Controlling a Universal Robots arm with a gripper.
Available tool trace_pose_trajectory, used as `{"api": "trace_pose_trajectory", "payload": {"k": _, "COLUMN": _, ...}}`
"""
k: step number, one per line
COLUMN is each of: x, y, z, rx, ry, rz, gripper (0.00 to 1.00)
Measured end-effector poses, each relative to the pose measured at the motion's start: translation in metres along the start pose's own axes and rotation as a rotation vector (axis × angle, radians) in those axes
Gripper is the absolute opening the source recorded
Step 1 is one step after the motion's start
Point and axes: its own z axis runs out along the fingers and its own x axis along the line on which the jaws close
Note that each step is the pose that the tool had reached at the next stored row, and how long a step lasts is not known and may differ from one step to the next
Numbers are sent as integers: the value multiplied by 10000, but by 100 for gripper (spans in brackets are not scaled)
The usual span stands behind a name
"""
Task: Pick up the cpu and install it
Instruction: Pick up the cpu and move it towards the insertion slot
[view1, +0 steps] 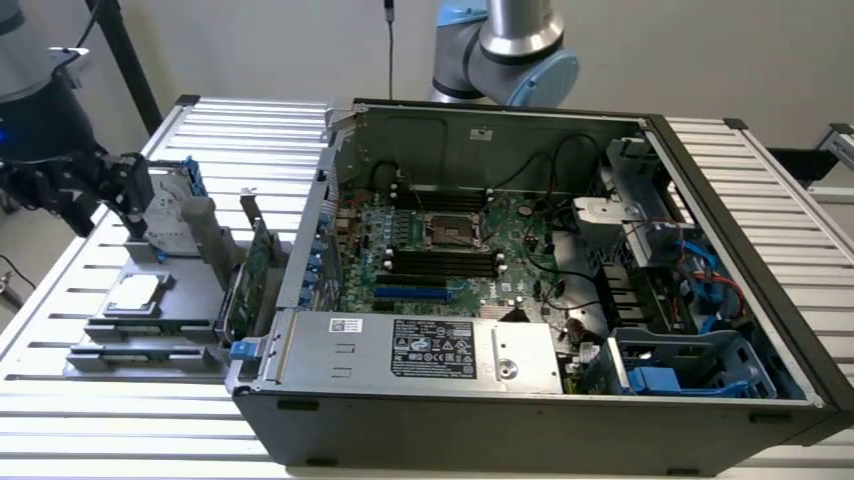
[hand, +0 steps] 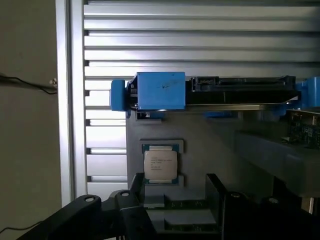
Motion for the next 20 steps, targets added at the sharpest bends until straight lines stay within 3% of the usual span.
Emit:
{"api": "trace_pose_trajectory", "payload": {"k": 2, "x": 1, "y": -15, "z": 36, "rx": 0, "ry": 0, "rz": 8, "gripper": 67}}
{"api": "trace_pose_trajectory", "payload": {"k": 20, "x": 4, "y": -180, "z": 361, "rx": 5, "ry": -6, "rz": 340, "gripper": 67}}
